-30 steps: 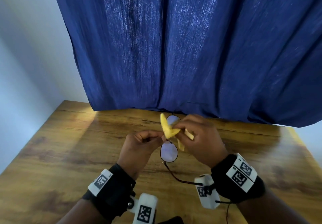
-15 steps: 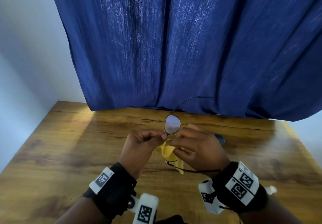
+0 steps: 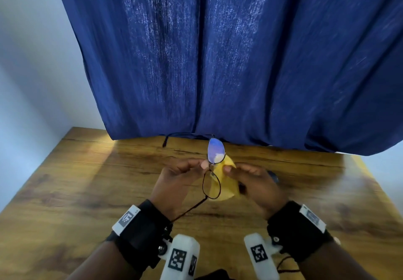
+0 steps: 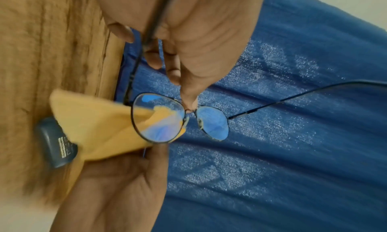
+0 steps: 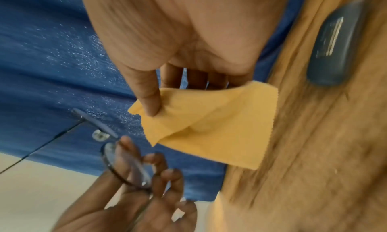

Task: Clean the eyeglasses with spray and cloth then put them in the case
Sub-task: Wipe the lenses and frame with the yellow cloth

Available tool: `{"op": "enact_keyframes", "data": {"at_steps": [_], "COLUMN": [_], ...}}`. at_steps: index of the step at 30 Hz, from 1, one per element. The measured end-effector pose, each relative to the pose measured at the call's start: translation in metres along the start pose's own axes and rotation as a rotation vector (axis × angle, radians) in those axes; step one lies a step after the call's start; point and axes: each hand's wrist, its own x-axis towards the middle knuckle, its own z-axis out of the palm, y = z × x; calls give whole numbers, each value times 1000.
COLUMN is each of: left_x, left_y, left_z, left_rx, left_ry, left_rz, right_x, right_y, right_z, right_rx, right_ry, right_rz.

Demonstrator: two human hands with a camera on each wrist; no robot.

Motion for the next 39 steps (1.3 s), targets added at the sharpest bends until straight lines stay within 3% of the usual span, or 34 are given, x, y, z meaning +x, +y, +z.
{"op": "enact_keyframes", "data": {"at_steps": [3, 9, 16, 21, 31, 37, 39], "left_x": [-2, -2, -2, -3, 0, 9, 12], "left_y": [-5, 0, 0, 0, -17, -17, -21], "left_z": [11, 21, 24, 16, 14, 13, 13], "left_rx": [-81, -40, -117, -132, -167, -174, -154], "left_ry": [32, 217, 258, 258, 282, 265, 276], "left_rz": [20, 74, 47, 32, 21, 20, 35], "right_x": [2, -1, 4, 5, 6, 3, 0], "right_y": [-2, 1, 5, 6, 6, 13, 13], "right_z": [8, 1, 4, 4, 8, 5, 7], "right_rx": [201, 334, 416, 557, 377, 485, 386], "right_ry": [-82, -178, -264, -248, -317, -258, -272], "right_rz": [27, 101, 200, 167, 100, 61, 44]}}
